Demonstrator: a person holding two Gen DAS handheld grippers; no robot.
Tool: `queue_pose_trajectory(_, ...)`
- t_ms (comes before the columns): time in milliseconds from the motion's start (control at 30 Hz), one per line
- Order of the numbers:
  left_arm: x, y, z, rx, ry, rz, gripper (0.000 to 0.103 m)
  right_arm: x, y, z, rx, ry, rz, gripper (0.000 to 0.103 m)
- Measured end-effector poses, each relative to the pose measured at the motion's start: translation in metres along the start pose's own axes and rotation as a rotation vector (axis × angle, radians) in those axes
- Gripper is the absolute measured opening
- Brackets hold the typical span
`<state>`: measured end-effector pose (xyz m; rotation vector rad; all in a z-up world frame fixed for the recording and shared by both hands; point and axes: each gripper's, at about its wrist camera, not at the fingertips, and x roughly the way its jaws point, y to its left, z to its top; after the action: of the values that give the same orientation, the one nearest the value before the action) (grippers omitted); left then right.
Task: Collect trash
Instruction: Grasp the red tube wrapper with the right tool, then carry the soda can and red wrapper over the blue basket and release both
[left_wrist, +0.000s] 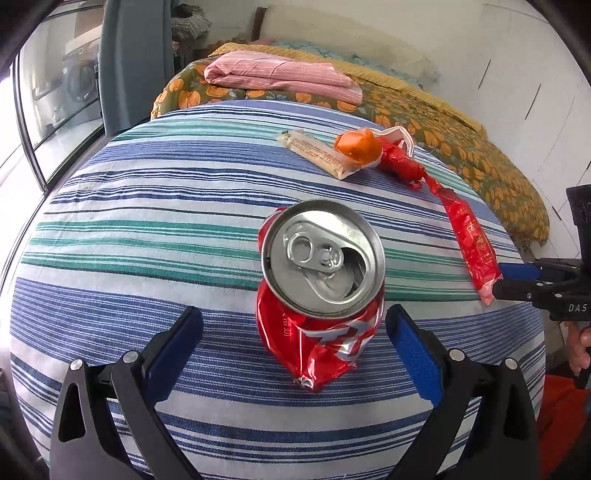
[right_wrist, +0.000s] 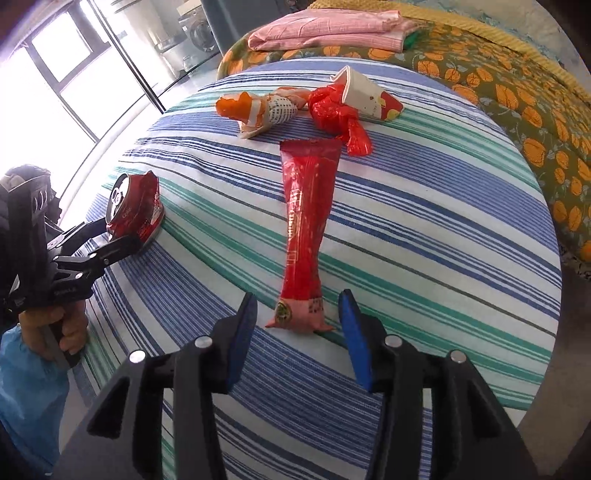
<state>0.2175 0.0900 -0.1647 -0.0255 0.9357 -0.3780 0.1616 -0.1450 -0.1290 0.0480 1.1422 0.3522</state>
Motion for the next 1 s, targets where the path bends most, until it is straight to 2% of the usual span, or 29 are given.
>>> queue_pose_trajectory(100,0.012,-0.009,0.005,0.036,0.038,0.05,0.098,0.001,0.002,0.01,0.008,-0.014,-0.008,0.046)
queue_pose_trajectory(233,0.019,-0.016,0.009,0.1,0.072,0.126,0.098,0.015,0.009,0.017,-0.019,0.072,-0.051,0.044)
queue_pose_trajectory(333,0.021,-0.015,0.01,0.093,0.073,0.148,0.096,0.015,0.008,0.017,-0.003,0.038,-0.07,0.037)
queue_pose_trajectory(367,0.02,-0.014,0.01,0.089,0.063,0.155,0.09,0.013,0.006,0.019,0.01,0.007,-0.062,0.032)
queue_pose_trajectory(400,0.019,-0.013,0.011,0.08,0.054,0.156,0.081,0.013,0.005,0.02,0.011,-0.003,-0.071,0.021)
queue_pose_trajectory(433,0.017,-0.011,0.011,0.07,0.049,0.162,0.077,0.014,0.004,0.022,0.009,-0.005,-0.086,0.016)
queue_pose_trajectory(467,0.015,-0.009,0.013,0.063,0.044,0.168,0.063,0.014,0.003,0.022,0.014,-0.004,-0.084,0.013)
queue_pose_trajectory(500,0.013,-0.006,0.013,0.053,0.043,0.164,0.06,0.013,0.001,0.022,0.019,-0.001,-0.077,0.012)
queue_pose_trajectory(600,0.006,0.001,0.01,0.014,0.038,0.144,0.06,0.005,-0.003,0.017,0.04,-0.015,-0.057,0.011)
queue_pose_trajectory(733,-0.007,-0.004,0.0,-0.01,0.019,0.102,0.06,-0.018,-0.006,0.004,0.087,-0.061,0.013,0.011)
queue_pose_trajectory(867,-0.022,-0.035,-0.009,0.011,0.001,0.048,0.06,-0.041,-0.011,-0.017,0.138,-0.099,0.082,0.011)
queue_pose_trajectory(1000,-0.031,-0.087,-0.015,0.08,-0.005,-0.018,0.06,-0.064,-0.027,-0.042,0.189,-0.134,0.094,0.011)
